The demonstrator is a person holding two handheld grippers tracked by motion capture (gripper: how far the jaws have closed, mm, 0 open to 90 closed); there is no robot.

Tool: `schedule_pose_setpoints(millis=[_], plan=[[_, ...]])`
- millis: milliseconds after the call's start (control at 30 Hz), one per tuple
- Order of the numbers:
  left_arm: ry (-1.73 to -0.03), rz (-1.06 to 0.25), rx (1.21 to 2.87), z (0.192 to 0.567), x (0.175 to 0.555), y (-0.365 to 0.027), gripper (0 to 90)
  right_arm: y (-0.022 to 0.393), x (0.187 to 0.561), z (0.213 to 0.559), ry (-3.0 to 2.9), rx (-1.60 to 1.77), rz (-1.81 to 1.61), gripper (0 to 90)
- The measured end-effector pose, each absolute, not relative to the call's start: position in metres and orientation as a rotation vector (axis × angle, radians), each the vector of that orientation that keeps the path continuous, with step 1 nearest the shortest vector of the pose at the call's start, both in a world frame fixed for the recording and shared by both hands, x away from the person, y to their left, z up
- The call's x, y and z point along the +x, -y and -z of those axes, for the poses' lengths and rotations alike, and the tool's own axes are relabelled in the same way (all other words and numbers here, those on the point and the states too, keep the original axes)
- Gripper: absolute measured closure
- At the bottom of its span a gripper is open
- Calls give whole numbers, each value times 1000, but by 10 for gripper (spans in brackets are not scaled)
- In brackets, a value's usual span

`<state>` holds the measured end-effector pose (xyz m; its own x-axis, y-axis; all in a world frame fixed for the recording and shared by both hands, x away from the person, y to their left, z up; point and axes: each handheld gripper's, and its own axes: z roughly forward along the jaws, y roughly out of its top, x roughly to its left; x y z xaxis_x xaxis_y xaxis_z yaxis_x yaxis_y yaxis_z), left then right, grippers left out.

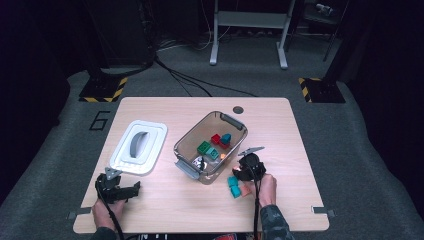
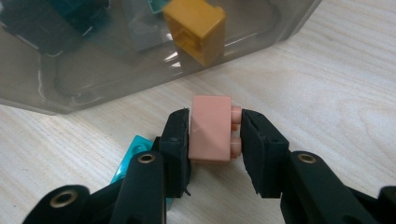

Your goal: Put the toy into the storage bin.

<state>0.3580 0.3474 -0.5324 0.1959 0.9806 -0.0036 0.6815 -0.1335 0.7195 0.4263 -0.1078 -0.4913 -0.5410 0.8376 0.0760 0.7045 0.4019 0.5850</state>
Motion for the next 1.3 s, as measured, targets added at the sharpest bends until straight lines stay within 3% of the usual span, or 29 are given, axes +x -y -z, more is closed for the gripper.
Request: schedule_pose_setpoints(millis=[433, 1300], plan=[[-1549, -655, 1886, 532, 358, -347, 6, 118, 426, 490, -2383, 1399, -877, 667], [-1549, -655, 1886, 532, 358, -347, 6, 159, 423, 445, -2258, 1445, -967, 669]])
